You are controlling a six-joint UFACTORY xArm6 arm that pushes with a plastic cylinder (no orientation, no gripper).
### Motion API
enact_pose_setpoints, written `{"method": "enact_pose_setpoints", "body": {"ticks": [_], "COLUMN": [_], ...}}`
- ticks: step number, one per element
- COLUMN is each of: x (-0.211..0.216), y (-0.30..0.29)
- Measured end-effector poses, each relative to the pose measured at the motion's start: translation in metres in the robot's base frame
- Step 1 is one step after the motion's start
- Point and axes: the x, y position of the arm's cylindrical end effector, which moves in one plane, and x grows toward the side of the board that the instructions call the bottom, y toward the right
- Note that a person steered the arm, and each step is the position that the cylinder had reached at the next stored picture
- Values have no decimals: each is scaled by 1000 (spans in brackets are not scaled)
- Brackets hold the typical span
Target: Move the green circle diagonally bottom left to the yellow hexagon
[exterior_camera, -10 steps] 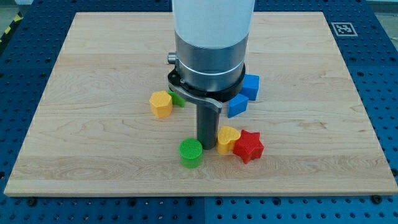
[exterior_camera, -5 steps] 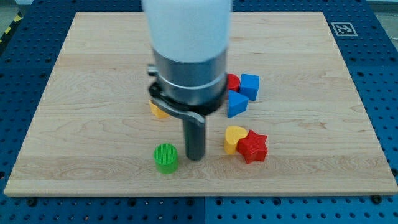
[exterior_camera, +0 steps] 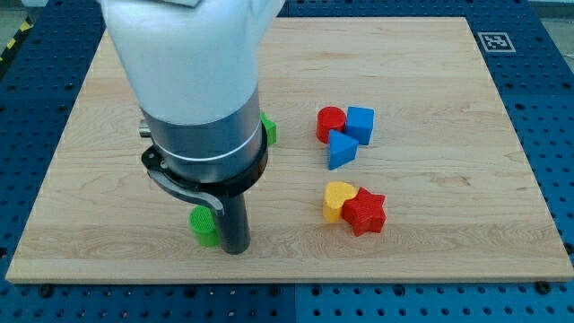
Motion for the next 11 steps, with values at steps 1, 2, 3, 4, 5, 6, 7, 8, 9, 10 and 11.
{"method": "enact_pose_setpoints", "body": {"ticks": [1,2,3,4,5,6,7,8,9,10,11], "x": [0,-3,-4,-25,-33,-25,-18,-11,-11,-11,-17], "y": [-8,-26,-21,-15,-24,-43,-44,-44,-50,-54,-63]}}
